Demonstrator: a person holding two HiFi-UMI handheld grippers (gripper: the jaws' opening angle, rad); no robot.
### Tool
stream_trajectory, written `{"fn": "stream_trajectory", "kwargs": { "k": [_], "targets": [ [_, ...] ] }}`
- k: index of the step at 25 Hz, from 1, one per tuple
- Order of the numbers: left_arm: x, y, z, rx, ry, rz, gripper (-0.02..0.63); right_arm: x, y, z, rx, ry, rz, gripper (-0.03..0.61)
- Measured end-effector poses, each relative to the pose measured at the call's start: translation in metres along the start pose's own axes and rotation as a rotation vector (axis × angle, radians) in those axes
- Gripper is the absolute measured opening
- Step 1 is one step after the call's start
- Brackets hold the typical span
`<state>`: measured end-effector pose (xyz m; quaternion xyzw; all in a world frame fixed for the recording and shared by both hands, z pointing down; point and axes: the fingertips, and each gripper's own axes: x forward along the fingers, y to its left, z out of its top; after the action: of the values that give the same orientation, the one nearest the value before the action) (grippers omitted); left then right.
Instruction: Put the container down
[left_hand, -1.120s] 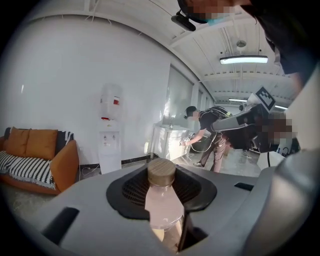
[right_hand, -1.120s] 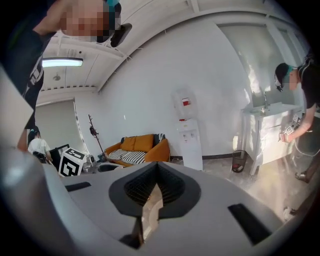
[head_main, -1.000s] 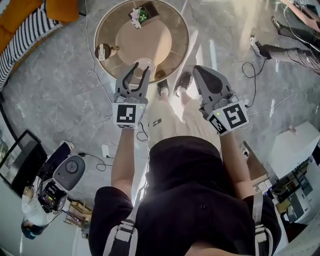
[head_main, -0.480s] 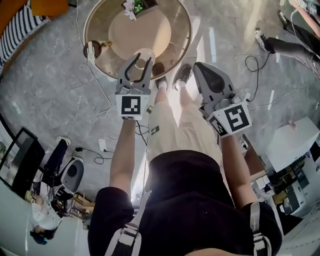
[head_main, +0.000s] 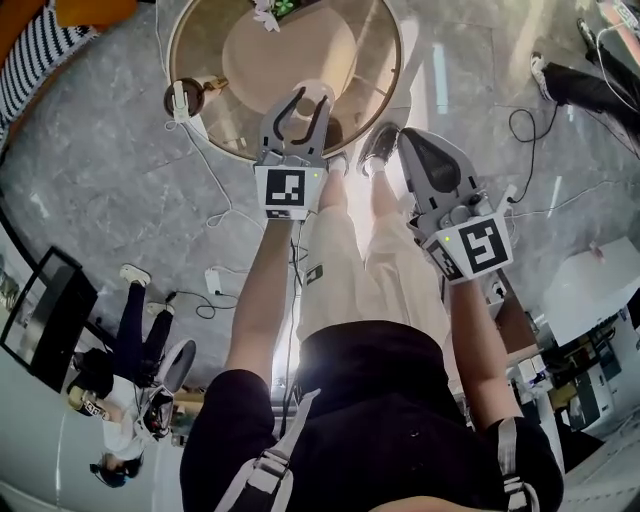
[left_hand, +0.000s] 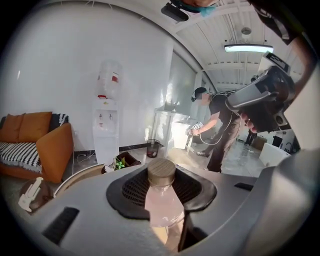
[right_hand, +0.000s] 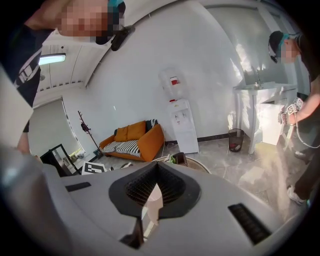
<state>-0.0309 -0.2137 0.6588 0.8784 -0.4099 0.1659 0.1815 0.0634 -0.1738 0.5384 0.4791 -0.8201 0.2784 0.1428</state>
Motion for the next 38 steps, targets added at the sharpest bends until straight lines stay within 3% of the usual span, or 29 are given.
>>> {"fn": "stream_trajectory", "kwargs": {
  "k": [3, 11, 23, 38],
  "targets": [
    [0.014, 0.006, -0.011, -0.022, 0.007, 0.014, 0.140, 0.007, -0.008, -0.012, 0.015, 0.010, -0.014, 0.005],
    [0.044, 0.011, -0.034, 0.048, 0.033, 0.003, 0.140, 0.021, -0.022, -0.025, 0.035, 0.023, -0.030, 0.005],
    [0.075, 0.021, -0.084, 0.008, 0.067, 0.006, 0.140, 0.036, -0.025, -0.043, 0.038, 0.061, -0.015, 0.005],
    [0.092, 0.032, -0.132, 0.071, 0.128, 0.001, 0.140, 0.052, -0.030, -0.063, 0.063, 0.092, 0.011, 0.005]
  ]
}}
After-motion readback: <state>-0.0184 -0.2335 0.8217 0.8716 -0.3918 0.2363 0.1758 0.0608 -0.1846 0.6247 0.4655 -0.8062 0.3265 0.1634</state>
